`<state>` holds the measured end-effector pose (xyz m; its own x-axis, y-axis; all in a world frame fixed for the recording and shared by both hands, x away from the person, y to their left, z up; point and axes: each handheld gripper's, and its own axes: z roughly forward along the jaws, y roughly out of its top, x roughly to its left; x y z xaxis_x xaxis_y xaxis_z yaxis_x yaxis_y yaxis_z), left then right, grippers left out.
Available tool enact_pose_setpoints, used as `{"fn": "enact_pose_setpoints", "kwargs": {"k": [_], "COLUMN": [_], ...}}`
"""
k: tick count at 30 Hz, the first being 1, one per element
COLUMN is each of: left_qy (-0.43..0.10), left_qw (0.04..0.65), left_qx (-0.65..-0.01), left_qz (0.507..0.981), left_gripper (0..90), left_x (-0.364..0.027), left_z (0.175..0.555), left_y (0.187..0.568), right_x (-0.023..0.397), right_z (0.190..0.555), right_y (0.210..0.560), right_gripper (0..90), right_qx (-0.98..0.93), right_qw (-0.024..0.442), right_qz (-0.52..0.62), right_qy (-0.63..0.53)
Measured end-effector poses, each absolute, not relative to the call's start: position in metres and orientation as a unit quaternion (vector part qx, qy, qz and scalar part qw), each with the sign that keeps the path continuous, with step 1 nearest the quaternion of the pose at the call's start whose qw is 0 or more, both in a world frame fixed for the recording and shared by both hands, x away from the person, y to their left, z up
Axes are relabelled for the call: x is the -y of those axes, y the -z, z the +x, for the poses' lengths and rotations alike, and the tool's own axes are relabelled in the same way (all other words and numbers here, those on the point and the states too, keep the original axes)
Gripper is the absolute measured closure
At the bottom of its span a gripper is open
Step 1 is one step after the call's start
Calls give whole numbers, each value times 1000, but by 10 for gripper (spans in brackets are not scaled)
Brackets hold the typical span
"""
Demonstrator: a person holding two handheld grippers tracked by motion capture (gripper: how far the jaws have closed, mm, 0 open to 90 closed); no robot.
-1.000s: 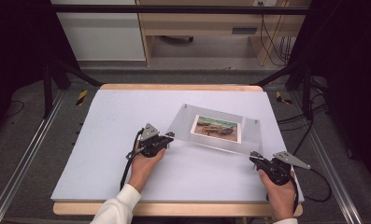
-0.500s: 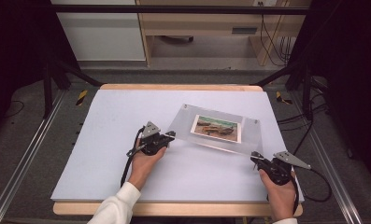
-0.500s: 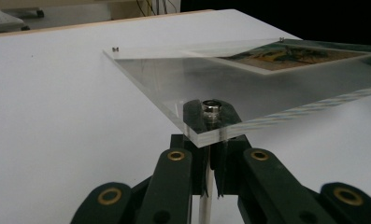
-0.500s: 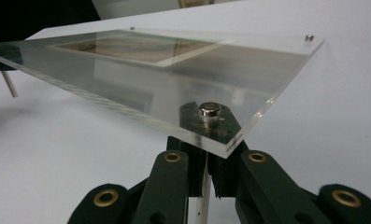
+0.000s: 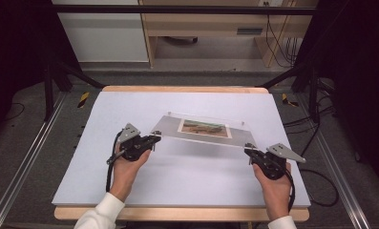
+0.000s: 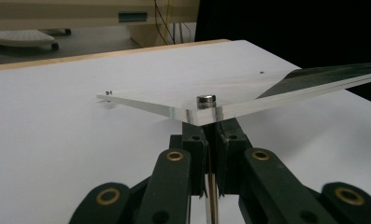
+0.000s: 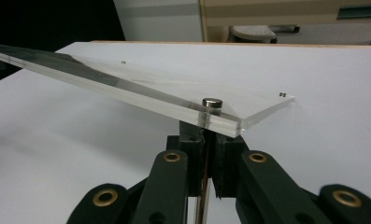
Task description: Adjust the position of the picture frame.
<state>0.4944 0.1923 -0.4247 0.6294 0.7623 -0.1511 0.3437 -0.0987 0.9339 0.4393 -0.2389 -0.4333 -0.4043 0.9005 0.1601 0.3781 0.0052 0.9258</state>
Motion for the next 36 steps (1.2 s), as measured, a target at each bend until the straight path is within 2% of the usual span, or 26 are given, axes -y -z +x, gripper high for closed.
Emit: {"fn": "enact_pose_setpoints", "kwargs": {"k": [7,13,32,36], "left_qy": [-223,-232,-226,-227], "left_qw": [556,561,564,546], "left_qx": [-403,-411,-415,-423], "left_qz": [692,680,677,687], "left_gripper": [830,830,830,831], "left_x": [-229,-240,-239,-237], "left_z": [491,500,510,507], "left_y": [420,424,442,444], "right_x": [204,186,186,185], "right_z": [474,500,504,502], "right_y": [426,426,434,438], "right_gripper": [846,847,848,848], "right_qx": [-677,-679,-679,-683], "right_qw": [250,249,251,250], "right_qz": [456,451,458,458], "right_qy": [-520,-523,-516,-511]}}
